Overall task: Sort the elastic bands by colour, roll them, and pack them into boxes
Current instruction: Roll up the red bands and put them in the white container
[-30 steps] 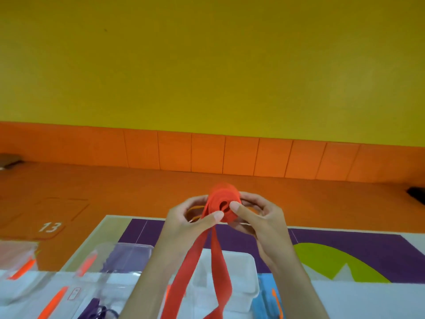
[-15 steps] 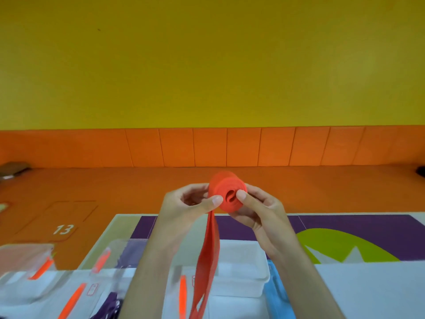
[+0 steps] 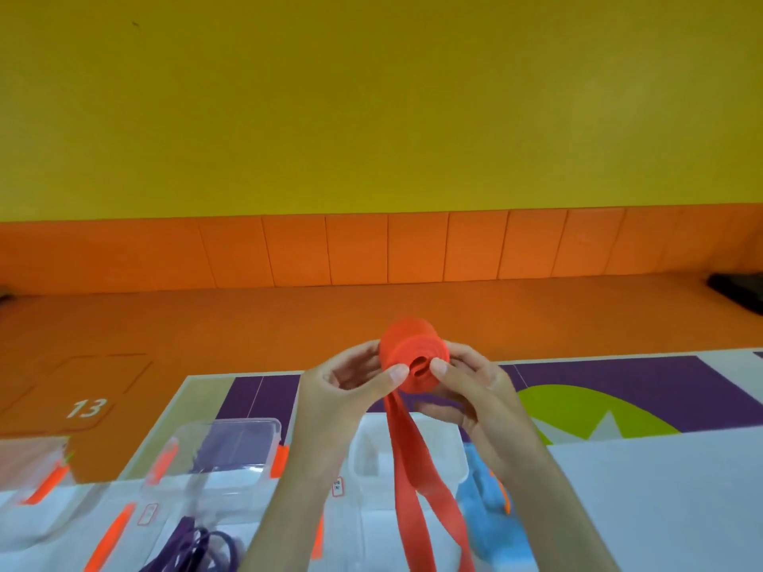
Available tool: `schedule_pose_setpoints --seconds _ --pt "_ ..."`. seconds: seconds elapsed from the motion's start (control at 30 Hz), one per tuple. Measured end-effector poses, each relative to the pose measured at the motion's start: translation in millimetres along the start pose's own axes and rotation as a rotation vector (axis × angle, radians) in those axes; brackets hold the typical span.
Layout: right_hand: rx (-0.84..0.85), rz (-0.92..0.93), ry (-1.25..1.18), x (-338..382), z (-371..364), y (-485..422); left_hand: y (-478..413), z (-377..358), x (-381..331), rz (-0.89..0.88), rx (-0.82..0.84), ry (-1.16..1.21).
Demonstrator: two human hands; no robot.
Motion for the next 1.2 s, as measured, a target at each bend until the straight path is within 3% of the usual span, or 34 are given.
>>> schedule_pose_setpoints --seconds 0.1,0.23,0.53,0.67,0.83,0.9,1.2 --pt "0.055 0.017 0.294 16 18 -1 5 4 10 0.006 0.059 -0.139" --pt "0.129 0.042 0.475 29 30 -4 15 -3 15 0.031 0.080 -0.153" --pt "0.005 0.182 0.111 5 44 7 30 -18 31 0.174 0.118 0.068" --pt "0.000 0.118 0.008 -29 39 15 28 -10 34 0.204 0.096 0.091" --pt "0.135 -0.091 0.230 -36 58 22 24 -6 19 0.006 0.282 -0.345" --pt "0.173 -0.094 0.326 -28 61 20 23 -8 18 -0.010 0.302 -0.382" --pt "-0.008 0.042 0.086 -39 49 11 21 -2 37 0.181 0.171 -0.047"
Point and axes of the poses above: each hand's wrist, its own y-axis away from the middle knuckle, its own z-axis out of the back of the hand, x = y × z, the point moved 3 cm from there along -y, towards the middle knuckle, and after that the axes turned 6 degrees about -z, right-handed, at the moved point
